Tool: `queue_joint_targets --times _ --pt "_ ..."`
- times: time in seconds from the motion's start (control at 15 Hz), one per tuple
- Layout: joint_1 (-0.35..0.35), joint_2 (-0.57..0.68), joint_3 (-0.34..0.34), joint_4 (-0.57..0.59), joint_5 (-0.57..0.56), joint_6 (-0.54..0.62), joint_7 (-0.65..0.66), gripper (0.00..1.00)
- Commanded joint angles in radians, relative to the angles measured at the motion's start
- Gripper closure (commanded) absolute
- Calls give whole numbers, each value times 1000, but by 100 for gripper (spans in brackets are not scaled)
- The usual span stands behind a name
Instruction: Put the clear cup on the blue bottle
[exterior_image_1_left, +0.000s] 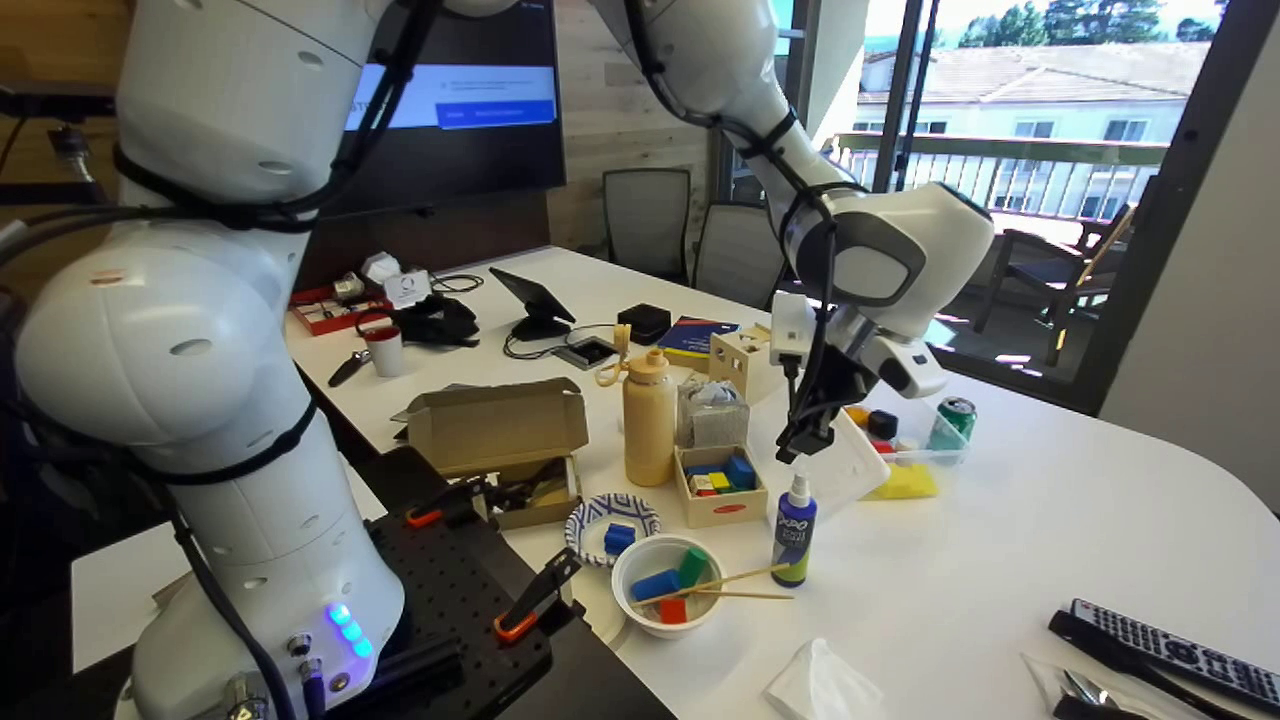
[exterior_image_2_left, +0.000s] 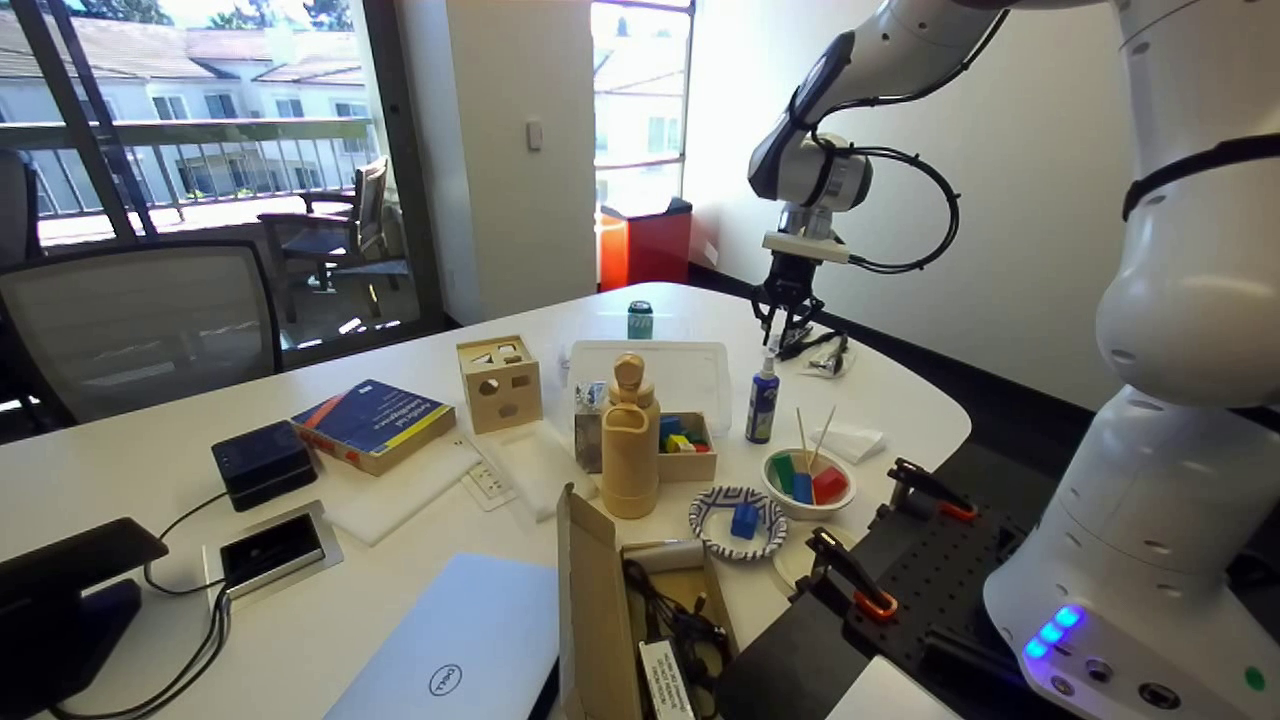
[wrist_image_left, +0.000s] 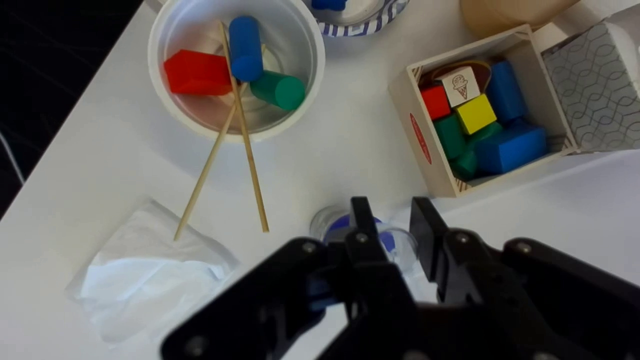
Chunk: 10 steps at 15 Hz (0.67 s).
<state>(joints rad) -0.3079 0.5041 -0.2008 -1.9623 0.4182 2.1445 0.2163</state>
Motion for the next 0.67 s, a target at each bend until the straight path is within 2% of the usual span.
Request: queue_joint_targets --times 0.0,0.6 --pt "-9 6 5 12 12 -18 -3 94" --pt "-11 30 8 27 7 -1 -20 94"
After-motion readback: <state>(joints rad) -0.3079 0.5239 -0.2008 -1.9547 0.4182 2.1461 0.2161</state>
